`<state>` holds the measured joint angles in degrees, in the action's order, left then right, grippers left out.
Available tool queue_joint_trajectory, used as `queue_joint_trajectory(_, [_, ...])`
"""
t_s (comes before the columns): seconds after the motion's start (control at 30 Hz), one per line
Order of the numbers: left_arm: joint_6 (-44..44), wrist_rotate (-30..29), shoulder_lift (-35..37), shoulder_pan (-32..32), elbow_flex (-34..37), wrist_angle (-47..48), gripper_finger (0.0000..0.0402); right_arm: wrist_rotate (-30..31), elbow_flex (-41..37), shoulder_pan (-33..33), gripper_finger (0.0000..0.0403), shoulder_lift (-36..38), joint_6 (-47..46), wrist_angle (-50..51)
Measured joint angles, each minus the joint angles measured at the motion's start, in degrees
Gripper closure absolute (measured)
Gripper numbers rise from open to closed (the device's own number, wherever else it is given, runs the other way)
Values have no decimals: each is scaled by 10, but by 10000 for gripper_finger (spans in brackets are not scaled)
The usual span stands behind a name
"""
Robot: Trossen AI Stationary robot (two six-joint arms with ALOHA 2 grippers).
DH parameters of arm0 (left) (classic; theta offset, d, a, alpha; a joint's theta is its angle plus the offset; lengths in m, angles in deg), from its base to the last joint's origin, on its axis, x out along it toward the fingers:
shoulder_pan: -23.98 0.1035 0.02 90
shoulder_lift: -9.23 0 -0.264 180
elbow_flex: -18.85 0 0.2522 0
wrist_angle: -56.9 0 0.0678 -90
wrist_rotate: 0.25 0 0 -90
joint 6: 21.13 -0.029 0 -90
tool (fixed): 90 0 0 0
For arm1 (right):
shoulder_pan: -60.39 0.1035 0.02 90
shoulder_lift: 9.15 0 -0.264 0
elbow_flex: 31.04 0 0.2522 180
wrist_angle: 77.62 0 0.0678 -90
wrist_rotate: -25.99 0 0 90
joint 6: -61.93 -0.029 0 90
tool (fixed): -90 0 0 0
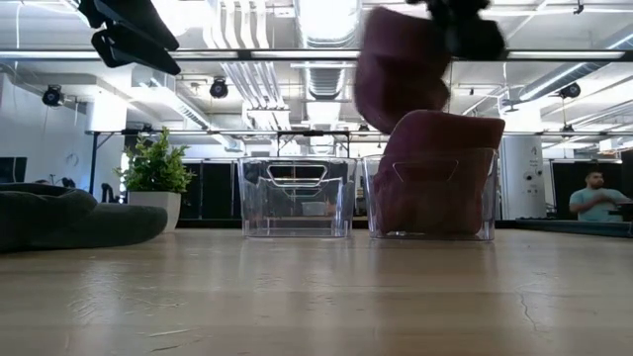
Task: Pick & Place hat
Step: Put the red cap into the right transparent bin
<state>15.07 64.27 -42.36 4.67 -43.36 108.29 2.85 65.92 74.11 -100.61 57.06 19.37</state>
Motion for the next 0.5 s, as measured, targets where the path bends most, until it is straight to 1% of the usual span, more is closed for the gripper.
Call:
queue_joint_trajectory(0.03, [0, -1, 0, 0, 0, 0, 190, -19, 0, 0, 389, -3, -59, 49])
queue_joint_trajectory(0.07, [0, -2, 0, 0, 0, 0, 190, -37, -5, -1, 389, -4, -113, 71])
queue_joint_trajectory(0.1, [0, -5, 0, 0, 0, 0, 190, -54, -14, -1, 389, -3, -135, 66])
queue_joint_trajectory(0.17, [0, -18, 0, 0, 0, -1, 190, -88, -39, -1, 389, 11, -112, 24])
queue_joint_trajectory(0.23, [-1, -31, 0, 0, 0, -2, 190, -88, -51, 1, 389, 15, -85, 3])
queue_joint_trajectory(0.3, [-2, -38, 0, 1, 0, -5, 190, -101, -67, -3, 389, 9, -71, 6])
queue_joint_trajectory(0.5, [0, -39, 0, 0, 0, -10, 190, -217, -107, -33, 390, 7, -84, 2])
